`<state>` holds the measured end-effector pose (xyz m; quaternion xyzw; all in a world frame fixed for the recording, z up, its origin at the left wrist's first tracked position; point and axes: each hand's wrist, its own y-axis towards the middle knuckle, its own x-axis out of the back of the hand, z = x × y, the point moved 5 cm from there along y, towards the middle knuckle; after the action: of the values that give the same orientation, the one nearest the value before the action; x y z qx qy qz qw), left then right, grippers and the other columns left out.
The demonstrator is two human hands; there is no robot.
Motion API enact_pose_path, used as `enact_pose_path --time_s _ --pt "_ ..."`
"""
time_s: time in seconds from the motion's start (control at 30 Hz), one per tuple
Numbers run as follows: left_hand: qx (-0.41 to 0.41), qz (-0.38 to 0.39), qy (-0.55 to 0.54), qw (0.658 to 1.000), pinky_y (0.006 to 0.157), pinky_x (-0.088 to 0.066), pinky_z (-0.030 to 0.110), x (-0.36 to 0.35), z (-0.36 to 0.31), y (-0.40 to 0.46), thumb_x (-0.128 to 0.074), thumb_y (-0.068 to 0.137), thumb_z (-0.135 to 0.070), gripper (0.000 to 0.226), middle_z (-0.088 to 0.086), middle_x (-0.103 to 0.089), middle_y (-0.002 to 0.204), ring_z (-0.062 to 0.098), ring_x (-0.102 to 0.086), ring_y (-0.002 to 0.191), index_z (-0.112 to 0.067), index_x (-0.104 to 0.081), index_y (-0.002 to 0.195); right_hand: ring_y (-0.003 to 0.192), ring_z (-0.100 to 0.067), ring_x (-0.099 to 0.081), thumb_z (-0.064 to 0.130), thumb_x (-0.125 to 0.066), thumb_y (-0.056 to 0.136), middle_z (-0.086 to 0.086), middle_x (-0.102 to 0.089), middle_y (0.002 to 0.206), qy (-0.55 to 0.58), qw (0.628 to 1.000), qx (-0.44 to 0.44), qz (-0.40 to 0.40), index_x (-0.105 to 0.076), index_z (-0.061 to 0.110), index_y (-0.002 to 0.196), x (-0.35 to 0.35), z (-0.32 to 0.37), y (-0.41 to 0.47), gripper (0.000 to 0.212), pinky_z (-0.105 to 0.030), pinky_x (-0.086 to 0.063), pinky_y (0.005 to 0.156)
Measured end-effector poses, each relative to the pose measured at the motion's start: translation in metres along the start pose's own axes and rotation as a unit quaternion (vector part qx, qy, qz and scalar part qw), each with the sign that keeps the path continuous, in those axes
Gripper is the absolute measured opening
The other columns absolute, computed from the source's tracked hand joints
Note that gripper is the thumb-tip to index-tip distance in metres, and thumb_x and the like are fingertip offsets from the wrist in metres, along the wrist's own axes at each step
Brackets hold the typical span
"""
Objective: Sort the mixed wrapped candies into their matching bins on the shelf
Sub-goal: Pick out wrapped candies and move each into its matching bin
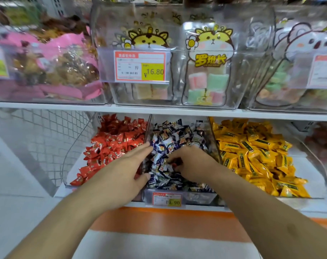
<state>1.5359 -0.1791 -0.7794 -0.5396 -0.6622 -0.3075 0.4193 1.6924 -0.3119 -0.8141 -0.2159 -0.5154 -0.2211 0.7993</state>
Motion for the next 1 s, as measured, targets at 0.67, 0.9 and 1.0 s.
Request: enact_pose_path --time_s 0.67,0.9,1.0 --pt "0.011 -0.011 0.022 1.0 0.118 -0.013 0.015 -0.005 -0.01 0.011 -0.06 0.102 -0.036 0.058 -0.034 -0.009 0.165 -0.005 -0.021 0.15 -0.037 -0.038 0.156 0.075 -0.017 -0.072 0.013 -0.068 0.089 0.006 -0.075 0.081 -0.018 0.997 -0.022 -0.066 -0.08 0.026 0.085 0.0 -0.008 0.003 0.019 -0.04 -0.065 0.071" --pt "-0.008 -0.082 0.024 0.996 0.117 -0.02 0.016 0.004 -0.011 0.015 -0.066 0.098 -0.035 0.044 -0.026 -0.034 0.159 0.0 -0.034 0.145 -0.036 -0.057 0.142 0.07 -0.003 -0.065 0.016 -0.071 0.095 0.013 -0.071 0.075 0.149 0.979 -0.023 -0.14 -0.078 0.026 0.077 0.026 -0.005 -0.006 0.021 -0.014 -0.054 0.065" --pt "-0.009 -0.145 -0.011 0.989 0.108 -0.034 0.017 0.014 -0.018 0.014 -0.068 0.096 -0.043 0.041 -0.028 -0.054 0.139 -0.003 -0.051 0.126 -0.038 -0.062 0.136 0.061 -0.006 -0.06 0.022 -0.077 0.093 0.001 -0.073 0.074 0.303 0.94 -0.017 -0.155 -0.079 0.027 0.08 0.042 0.006 -0.016 0.014 -0.021 -0.053 0.063"
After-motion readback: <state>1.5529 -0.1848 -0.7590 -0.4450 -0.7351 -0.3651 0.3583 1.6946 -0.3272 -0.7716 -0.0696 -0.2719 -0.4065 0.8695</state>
